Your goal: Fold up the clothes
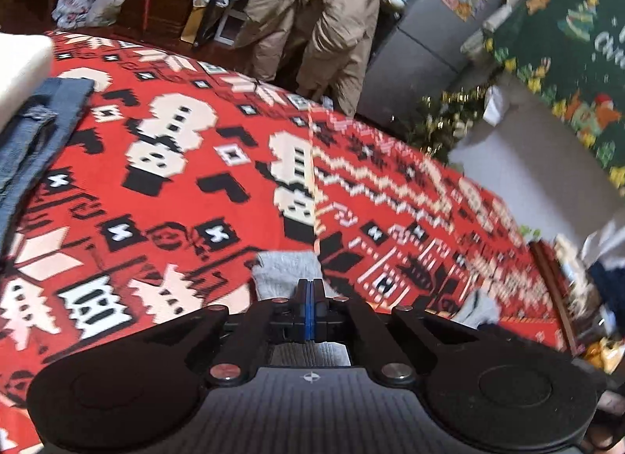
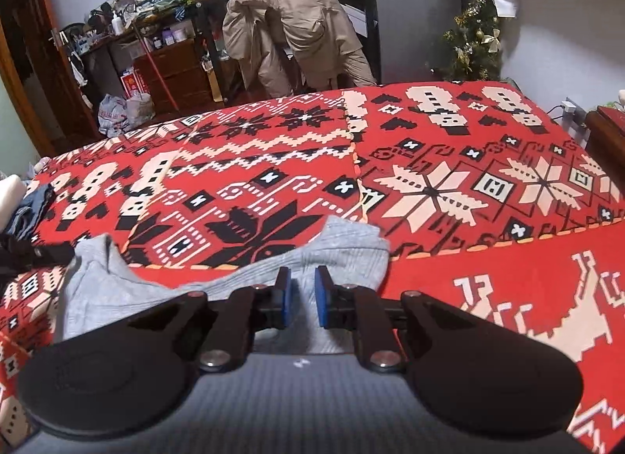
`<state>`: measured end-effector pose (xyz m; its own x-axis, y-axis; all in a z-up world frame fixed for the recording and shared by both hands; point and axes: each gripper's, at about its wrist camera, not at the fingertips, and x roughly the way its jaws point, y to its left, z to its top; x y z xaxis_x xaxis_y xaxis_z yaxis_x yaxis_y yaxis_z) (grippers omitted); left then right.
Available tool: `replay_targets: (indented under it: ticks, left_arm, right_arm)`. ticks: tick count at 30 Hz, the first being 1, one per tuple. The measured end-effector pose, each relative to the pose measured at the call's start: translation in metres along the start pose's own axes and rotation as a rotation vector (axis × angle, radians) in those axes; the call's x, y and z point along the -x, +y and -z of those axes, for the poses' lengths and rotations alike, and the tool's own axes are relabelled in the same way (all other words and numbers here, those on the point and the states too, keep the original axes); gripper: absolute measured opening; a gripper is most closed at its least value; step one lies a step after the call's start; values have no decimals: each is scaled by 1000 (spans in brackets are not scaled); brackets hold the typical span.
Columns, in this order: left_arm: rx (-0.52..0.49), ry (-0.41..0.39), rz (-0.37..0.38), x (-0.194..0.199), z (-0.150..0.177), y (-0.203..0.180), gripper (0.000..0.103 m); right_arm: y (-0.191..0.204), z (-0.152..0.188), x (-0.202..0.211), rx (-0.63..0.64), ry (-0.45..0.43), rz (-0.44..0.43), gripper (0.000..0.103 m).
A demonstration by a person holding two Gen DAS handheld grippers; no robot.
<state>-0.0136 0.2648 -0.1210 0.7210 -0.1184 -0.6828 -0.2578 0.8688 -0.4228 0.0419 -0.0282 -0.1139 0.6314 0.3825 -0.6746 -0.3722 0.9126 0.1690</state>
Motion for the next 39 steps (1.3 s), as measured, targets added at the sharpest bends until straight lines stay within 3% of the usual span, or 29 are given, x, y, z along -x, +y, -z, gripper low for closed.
replay_targets:
  ticks: [5, 8, 12, 16, 19, 26, 29, 31, 35, 39]
  left_arm:
    - [22, -48, -3, 0, -1, 5, 0]
    - [48, -63, 59, 18, -9, 4, 0]
    - [-42, 14, 67, 27, -6, -15, 0]
    - [-113, 105, 29, 8, 13, -27, 0]
    - [-128, 82, 18, -4, 14, -30, 0]
    - [-96, -12, 47, -1, 8, -27, 0]
    - [-81, -30, 86, 13, 3, -30, 4]
    - [-79, -31, 60, 21, 4, -35, 5]
    - [-99, -6, 32, 37, 18, -42, 34]
    - [-106, 43, 62, 57, 34, -47, 45]
  right_arm:
    - [-8, 5, -10, -30, -65, -29, 15]
    - [-8, -2, -2, -43, -56, -24, 16]
    - [2, -6, 24, 1, -56, -24, 16]
    - [10, 6, 28, 36, 16, -40, 16]
    - [16, 11, 10, 68, 53, -23, 16]
    - [13, 3, 5, 45, -6, -47, 17]
    - [9, -2, 27, 36, -10, -43, 37]
    - [8, -4, 44, 46, -8, -41, 47]
    - [6, 6, 75, 98, 57, -38, 62]
    - [4, 24, 103, 138, 91, -30, 83]
